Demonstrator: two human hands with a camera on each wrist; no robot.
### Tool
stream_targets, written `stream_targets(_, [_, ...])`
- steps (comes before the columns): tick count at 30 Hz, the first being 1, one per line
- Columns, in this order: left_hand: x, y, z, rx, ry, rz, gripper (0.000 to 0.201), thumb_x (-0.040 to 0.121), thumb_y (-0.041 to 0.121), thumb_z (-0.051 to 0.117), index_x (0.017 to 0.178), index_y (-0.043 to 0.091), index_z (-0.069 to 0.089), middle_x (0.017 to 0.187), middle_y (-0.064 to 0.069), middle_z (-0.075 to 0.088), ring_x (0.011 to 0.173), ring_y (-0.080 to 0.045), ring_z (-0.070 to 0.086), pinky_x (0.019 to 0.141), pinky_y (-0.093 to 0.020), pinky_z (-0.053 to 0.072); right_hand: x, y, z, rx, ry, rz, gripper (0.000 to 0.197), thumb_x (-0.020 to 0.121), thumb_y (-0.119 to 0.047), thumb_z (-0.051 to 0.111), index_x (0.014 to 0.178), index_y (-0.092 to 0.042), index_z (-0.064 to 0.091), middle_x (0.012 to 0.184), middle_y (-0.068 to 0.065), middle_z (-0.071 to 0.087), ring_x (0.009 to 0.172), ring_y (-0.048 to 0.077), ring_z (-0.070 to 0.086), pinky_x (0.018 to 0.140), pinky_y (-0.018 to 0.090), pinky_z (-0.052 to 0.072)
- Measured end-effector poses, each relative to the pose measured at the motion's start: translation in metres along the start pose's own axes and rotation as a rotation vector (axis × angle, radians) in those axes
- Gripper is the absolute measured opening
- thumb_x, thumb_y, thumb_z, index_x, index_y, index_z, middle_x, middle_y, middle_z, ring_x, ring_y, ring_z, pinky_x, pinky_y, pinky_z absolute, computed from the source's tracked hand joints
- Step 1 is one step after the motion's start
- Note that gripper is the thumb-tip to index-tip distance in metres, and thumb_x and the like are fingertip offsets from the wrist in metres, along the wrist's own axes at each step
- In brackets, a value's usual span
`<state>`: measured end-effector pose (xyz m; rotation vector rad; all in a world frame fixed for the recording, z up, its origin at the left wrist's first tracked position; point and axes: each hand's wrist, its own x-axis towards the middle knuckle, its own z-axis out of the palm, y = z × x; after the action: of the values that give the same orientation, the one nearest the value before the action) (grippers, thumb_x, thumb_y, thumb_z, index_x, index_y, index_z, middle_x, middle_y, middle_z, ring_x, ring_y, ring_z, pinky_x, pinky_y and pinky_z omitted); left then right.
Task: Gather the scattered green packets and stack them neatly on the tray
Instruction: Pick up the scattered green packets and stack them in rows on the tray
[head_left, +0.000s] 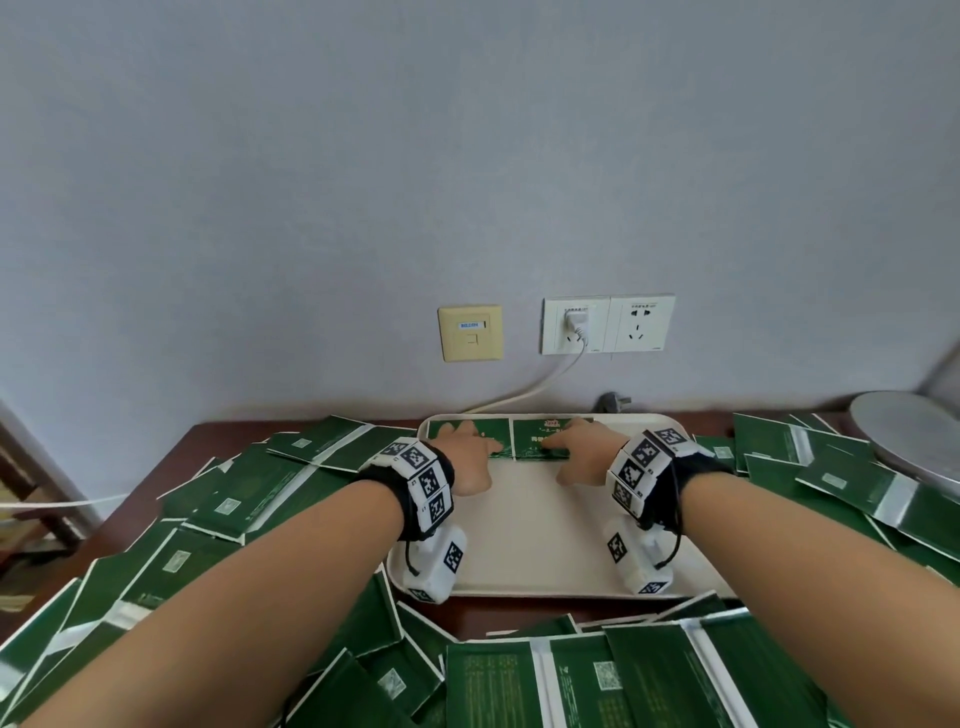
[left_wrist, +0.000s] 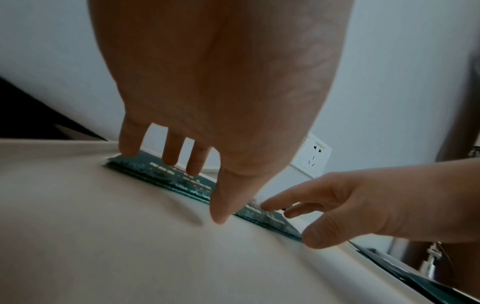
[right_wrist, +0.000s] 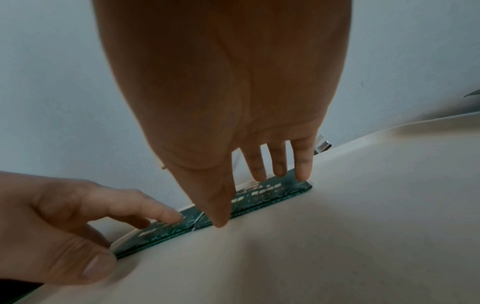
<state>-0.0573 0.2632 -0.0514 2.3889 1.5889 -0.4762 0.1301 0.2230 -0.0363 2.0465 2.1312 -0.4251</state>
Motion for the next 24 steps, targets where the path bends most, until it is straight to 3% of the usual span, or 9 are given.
stream_targets(4, [-0.017, 0.005, -0.010, -0.008, 0.043, 0.013, 0.068, 0.088, 0.029, 0.053, 0.152, 0.037, 0.029, 0.158, -0.006, 0.022, 0.146, -0.035, 0.017, 0.117, -0.053, 0.022, -0.020, 0.000, -0.015, 0.062, 0.053, -0.004, 0.064, 0.088, -0.021, 0.060, 0.148, -0.025, 0.039, 0.145, 0.008, 0.042, 0.126, 0.027, 0.048, 0.103, 0.035, 0.043])
stream_targets(7, [-0.045, 0.013, -0.025, -0.012, 0.080, 0.047, 0.062, 0.091, 0.030, 0.055, 0.150, 0.030, 0.036, 0.154, -0.009, 0.031, 0.141, -0.034, 0.030, 0.115, -0.043, 0.030, -0.049, 0.001, -0.030, 0.097, 0.079, -0.005, 0.060, 0.088, -0.018, 0.061, 0.145, -0.023, 0.044, 0.139, 0.007, 0.050, 0.116, 0.025, 0.055, 0.092, 0.029, 0.047])
stream_targets(9, [-0.064, 0.018, -0.034, -0.032, 0.118, 0.072, 0.058, 0.093, 0.028, 0.056, 0.148, 0.025, 0.040, 0.152, -0.009, 0.036, 0.138, -0.031, 0.036, 0.111, -0.036, 0.034, -0.069, 0.000, -0.038, 0.081, 0.092, 0.001, 0.058, 0.089, -0.020, 0.060, 0.145, -0.022, 0.044, 0.136, 0.007, 0.052, 0.113, 0.023, 0.056, 0.082, 0.025, 0.043])
stream_targets(16, [-0.143, 0.046, -0.048, -0.074, 0.163, 0.164, 0.052, 0.095, 0.031, 0.058, 0.144, 0.019, 0.045, 0.148, -0.004, 0.044, 0.132, -0.024, 0.045, 0.105, -0.030, 0.038, -0.157, 0.002, -0.048, 0.068, 0.138, 0.017, 0.053, 0.088, -0.027, 0.064, 0.139, -0.020, 0.050, 0.142, 0.004, 0.048, 0.125, 0.025, 0.049, 0.101, 0.034, 0.039])
stream_targets(20, [-0.180, 0.064, -0.042, -0.072, 0.167, 0.208, 0.054, 0.095, 0.034, 0.060, 0.145, 0.019, 0.045, 0.148, -0.003, 0.045, 0.132, -0.022, 0.046, 0.104, -0.029, 0.037, -0.204, 0.010, -0.041, 0.079, 0.165, 0.049, 0.053, 0.088, -0.029, 0.065, 0.139, -0.022, 0.049, 0.139, 0.003, 0.050, 0.125, 0.024, 0.049, 0.102, 0.034, 0.039])
stream_targets(24, [-0.200, 0.081, -0.025, -0.088, 0.169, 0.245, 0.050, 0.093, 0.031, 0.062, 0.140, 0.017, 0.051, 0.141, -0.002, 0.051, 0.125, -0.021, 0.050, 0.094, -0.026, 0.037, -0.234, 0.018, -0.027, 0.101, 0.142, 0.067, 0.056, 0.085, -0.029, 0.067, 0.138, -0.022, 0.050, 0.133, 0.003, 0.055, 0.120, 0.022, 0.052, 0.101, 0.034, 0.042])
